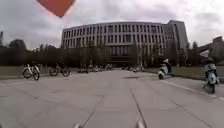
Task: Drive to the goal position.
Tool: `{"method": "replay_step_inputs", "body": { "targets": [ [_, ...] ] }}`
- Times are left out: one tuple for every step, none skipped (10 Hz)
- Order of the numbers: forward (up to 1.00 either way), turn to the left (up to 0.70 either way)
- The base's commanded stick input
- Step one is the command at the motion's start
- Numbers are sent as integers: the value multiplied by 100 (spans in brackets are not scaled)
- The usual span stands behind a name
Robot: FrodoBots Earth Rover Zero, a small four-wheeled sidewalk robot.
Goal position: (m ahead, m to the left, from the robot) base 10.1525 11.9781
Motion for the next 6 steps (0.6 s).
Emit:
{"method": "replay_step_inputs", "body": {
  "targets": [
    [45, 0],
    [45, 0],
    [45, 0],
    [45, 0],
    [45, 0],
    [45, 0]
  ]
}}
